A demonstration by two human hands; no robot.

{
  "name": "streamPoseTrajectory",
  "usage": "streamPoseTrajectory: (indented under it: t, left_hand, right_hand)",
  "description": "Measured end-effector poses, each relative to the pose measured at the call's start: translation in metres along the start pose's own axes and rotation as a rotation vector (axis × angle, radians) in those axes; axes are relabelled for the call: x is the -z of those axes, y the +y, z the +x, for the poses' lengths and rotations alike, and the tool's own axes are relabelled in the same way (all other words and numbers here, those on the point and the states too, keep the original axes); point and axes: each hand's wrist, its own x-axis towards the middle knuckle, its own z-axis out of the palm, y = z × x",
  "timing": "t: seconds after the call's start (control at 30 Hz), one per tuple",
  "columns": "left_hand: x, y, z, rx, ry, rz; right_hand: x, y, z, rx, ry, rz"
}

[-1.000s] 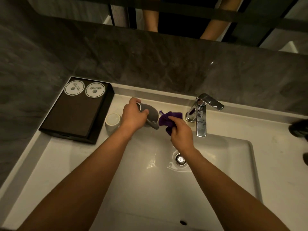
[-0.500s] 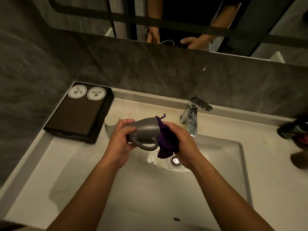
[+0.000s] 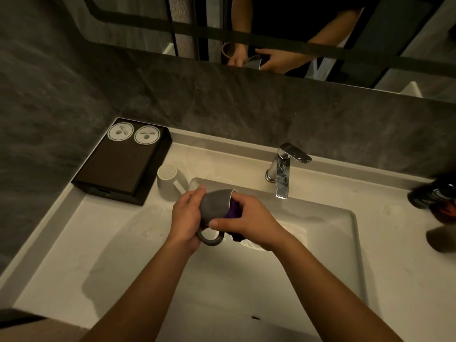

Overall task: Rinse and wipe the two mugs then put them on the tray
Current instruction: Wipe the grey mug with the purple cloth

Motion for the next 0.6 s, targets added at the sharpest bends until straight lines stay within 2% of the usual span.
streamPoseTrajectory:
  t: [0.1, 0.23, 0.33, 0.43, 0.6]
  left_hand:
    - [0.002, -0.002, 0.002, 0.046, 0.030, -0.094]
    - [0.000, -0.001, 0.002, 0.078, 0.079, -0.193]
    - [-0.004, -0.001, 0.000, 0.070, 0.108, -0.211]
    - [-0.009, -0.004, -0.004, 0.001, 0.115, -0.154]
    - [-0.015, -0.017, -0.010, -0.245, 0.198, 0.094]
  right_hand:
    - [0.004, 0.008, -0.010, 0.078, 0.170, -0.030]
    - [0.007, 0.021, -0.021, 0.230, 0.198, -0.201]
    - [0.003, 0.023, -0.019, 0.245, 0.240, -0.242]
    - [0.002, 0.020, -0.012, 0.170, 0.369, -0.107]
    - [-0.007, 0.011, -0.002, -0.033, 0.494, 0.201]
